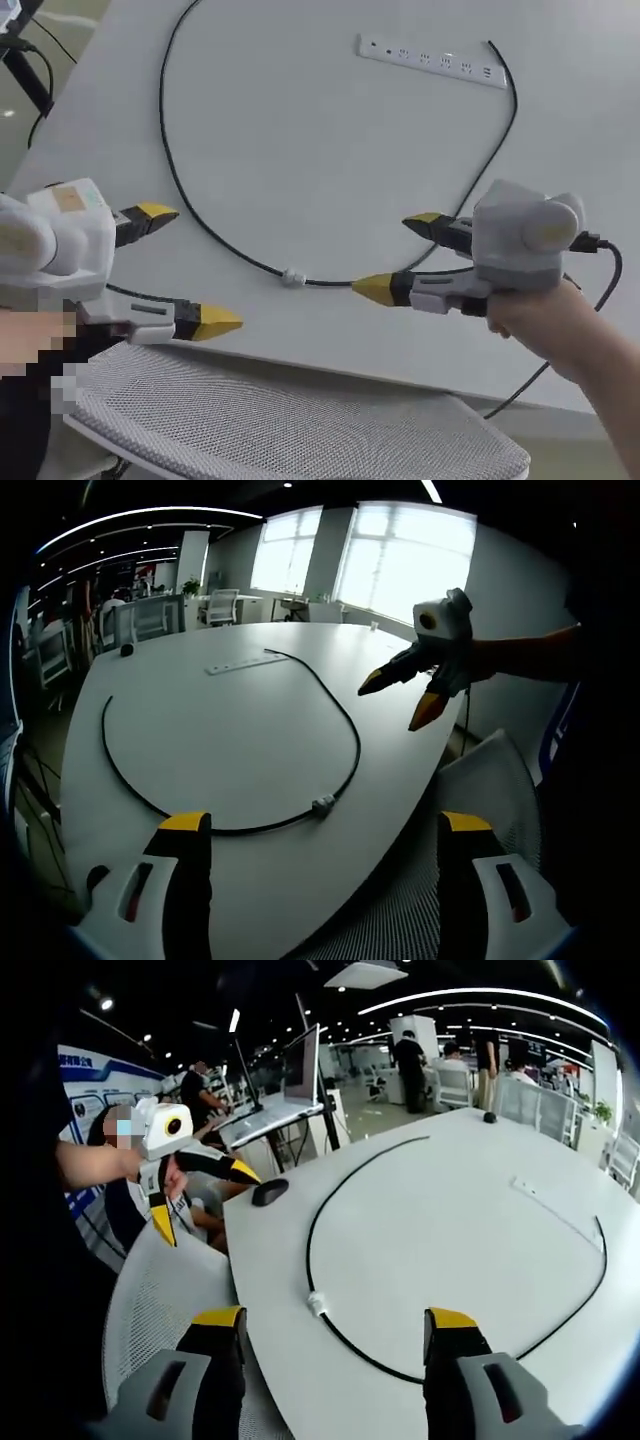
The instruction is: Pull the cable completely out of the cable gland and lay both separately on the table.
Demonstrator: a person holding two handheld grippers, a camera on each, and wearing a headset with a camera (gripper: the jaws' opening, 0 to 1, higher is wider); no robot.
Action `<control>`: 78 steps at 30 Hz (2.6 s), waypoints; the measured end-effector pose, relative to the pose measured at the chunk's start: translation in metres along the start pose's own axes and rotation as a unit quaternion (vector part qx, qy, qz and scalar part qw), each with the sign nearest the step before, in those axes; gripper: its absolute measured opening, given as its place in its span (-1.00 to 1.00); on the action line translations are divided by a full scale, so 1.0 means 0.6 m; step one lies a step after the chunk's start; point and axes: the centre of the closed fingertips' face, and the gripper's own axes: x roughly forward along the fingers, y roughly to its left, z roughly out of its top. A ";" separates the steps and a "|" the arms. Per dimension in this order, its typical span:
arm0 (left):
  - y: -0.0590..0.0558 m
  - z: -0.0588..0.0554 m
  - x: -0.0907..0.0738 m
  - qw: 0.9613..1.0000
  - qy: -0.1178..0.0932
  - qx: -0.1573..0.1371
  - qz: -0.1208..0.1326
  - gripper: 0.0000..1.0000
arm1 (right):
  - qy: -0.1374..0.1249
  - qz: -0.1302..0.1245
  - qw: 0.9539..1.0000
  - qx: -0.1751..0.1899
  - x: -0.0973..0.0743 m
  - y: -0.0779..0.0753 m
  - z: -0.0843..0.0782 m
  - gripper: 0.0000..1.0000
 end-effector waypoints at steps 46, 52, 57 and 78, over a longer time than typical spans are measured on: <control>0.005 -0.042 -0.021 1.000 0.016 -0.020 -0.018 0.73 | 0.202 0.097 0.969 -0.108 0.195 0.042 -0.087 -0.38; 0.001 -0.044 -0.021 0.999 0.018 -0.020 -0.021 0.71 | 0.211 0.092 0.966 -0.117 0.203 0.038 -0.096 -0.48; -0.003 -0.051 -0.021 0.999 0.024 -0.021 -0.024 0.70 | 0.215 0.097 0.964 -0.119 0.206 0.038 -0.098 -0.59; -0.007 -0.051 -0.013 0.999 0.027 -0.023 -0.028 0.67 | 0.226 0.103 0.958 -0.145 0.221 0.039 -0.107 -0.83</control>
